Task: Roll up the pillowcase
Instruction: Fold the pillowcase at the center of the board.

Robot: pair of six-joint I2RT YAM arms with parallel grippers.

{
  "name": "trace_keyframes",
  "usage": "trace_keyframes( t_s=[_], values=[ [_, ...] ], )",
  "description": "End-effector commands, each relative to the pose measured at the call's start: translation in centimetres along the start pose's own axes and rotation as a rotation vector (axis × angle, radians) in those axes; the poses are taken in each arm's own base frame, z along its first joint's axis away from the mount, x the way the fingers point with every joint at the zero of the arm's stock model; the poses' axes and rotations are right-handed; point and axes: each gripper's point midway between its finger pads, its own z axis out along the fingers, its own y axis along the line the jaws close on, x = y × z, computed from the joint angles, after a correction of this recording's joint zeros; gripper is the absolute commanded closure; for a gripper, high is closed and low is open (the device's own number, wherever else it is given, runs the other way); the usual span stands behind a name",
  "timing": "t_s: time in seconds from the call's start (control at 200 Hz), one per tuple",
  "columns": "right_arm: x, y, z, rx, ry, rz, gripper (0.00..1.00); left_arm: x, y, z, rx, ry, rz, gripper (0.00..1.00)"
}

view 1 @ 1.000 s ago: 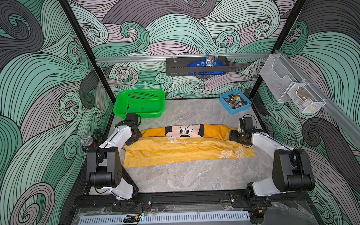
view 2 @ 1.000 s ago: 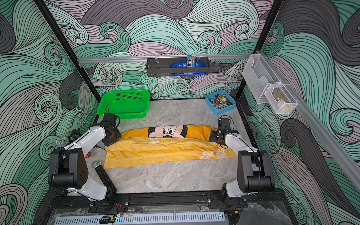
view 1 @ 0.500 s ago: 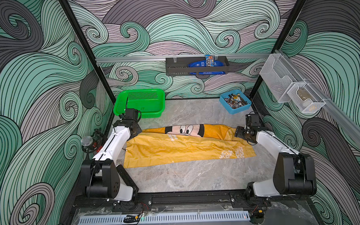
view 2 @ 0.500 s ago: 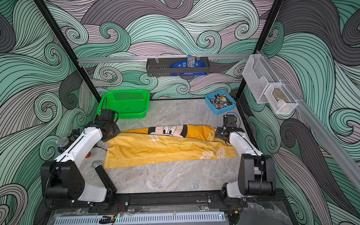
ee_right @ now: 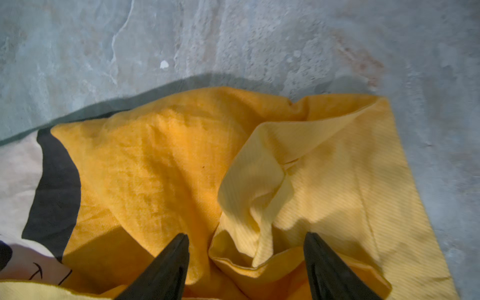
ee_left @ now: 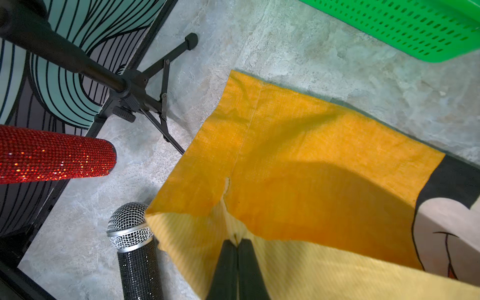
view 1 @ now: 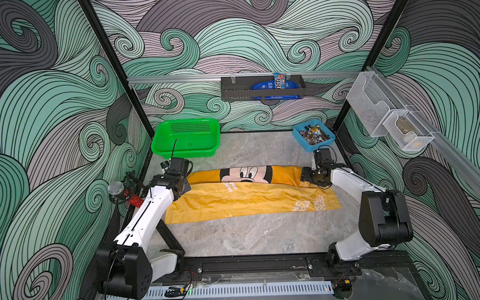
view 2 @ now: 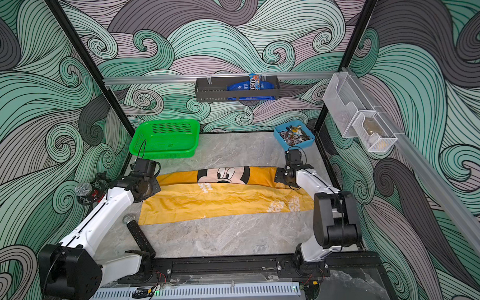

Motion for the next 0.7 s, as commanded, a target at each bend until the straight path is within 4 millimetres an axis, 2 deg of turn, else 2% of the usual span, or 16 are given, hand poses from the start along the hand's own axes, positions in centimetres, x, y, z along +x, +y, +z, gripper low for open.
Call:
trace_keyframes(
  t_s=[0.0, 0.16, 0.245, 0.365, 0.45, 0.51, 0.615, 0.695],
  values=[
    [1.2, 0.2, 0.8, 0.009, 0.041, -0.003, 0.32, -0.3, 0.4, -0.5, -0.019, -0.025, -0.006, 1.0],
    [2.5, -1.3, 1.0, 0.081, 0.046, -0.022, 0.37, -1.2, 1.0, -0.8, -0.055, -0.054, 0.008, 1.0],
    [2.2, -1.2, 1.7, 0.082, 0.041, -0.029, 0.46, -1.3, 1.1, -0.8, -0.061, -0.065, 0.009, 1.0],
    [-0.3, -0.4, 1.9, 0.068, -0.008, -0.036, 0.7, -1.6, 1.1, -0.8, -0.067, -0.075, 0.017, 1.0],
    [-2.7, -0.4, 0.5, 0.078, -0.077, -0.027, 0.9, -2.4, 1.7, -1.4, -0.097, -0.108, 0.026, 1.0],
    [-3.9, -0.9, -0.5, 0.074, -0.111, -0.004, 1.0, -3.0, 2.3, -1.9, -0.126, -0.137, 0.031, 1.0],
    [-5.3, -2.3, -1.6, 0.065, -0.14, 0.049, 1.0, -3.9, 2.9, -2.6, -0.144, -0.189, 0.03, 1.0],
    [-7.1, -3.4, -3.6, 0.065, -0.193, 0.079, 1.0, -4.6, 3.2, -3.2, -0.157, -0.227, 0.031, 1.0]
  ],
)
